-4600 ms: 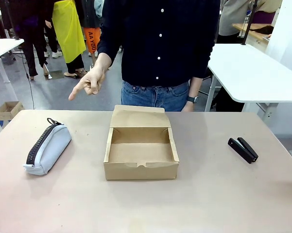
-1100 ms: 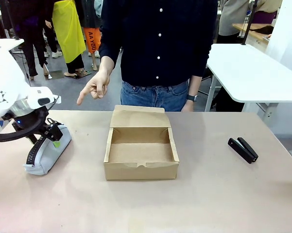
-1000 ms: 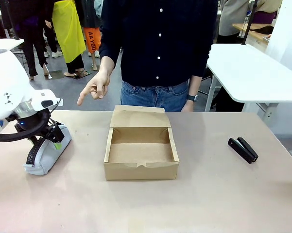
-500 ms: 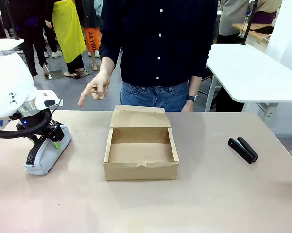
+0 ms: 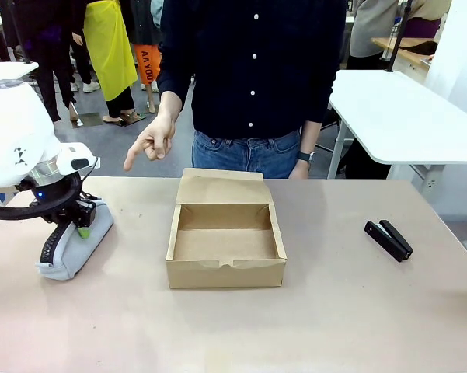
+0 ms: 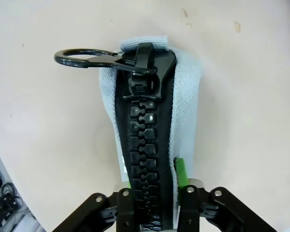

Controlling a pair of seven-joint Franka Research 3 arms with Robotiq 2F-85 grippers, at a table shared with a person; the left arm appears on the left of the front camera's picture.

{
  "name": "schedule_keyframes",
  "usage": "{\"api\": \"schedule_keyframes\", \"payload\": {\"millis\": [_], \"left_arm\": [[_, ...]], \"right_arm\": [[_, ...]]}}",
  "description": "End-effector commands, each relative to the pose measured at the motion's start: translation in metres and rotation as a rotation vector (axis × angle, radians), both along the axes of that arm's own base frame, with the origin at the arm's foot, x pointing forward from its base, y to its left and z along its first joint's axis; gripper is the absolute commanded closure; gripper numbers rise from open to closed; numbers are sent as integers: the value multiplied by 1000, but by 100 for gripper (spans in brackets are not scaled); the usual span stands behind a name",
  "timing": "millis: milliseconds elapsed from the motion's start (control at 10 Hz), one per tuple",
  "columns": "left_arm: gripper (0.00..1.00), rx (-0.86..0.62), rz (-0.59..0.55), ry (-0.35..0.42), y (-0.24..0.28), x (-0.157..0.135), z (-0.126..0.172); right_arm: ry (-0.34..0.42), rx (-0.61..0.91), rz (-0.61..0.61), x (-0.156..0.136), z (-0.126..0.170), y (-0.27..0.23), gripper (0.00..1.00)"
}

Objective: Pack the items into the box.
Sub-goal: Pick up the item indicated by the person and place it inside the Mailer Box.

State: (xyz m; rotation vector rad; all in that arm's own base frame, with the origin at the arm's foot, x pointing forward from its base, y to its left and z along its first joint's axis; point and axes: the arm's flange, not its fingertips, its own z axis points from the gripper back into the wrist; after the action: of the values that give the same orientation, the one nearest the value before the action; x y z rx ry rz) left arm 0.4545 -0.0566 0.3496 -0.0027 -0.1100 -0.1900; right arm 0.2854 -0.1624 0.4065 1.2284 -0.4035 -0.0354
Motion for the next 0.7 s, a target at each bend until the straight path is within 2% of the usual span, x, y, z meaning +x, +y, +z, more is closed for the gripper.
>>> {"api": "schedule_keyframes", "payload": {"millis": [0, 400, 600], "left_arm": [[100, 48, 17, -2, 1, -4, 4], [100, 36, -59, 20, 5, -20, 12], [100, 8, -118, 27, 17, -32, 29]], "right_arm": [[14, -6, 9, -3, 4, -1, 0], [14, -6, 9, -3, 4, -1, 0], [14, -6, 9, -3, 4, -1, 0]]}}
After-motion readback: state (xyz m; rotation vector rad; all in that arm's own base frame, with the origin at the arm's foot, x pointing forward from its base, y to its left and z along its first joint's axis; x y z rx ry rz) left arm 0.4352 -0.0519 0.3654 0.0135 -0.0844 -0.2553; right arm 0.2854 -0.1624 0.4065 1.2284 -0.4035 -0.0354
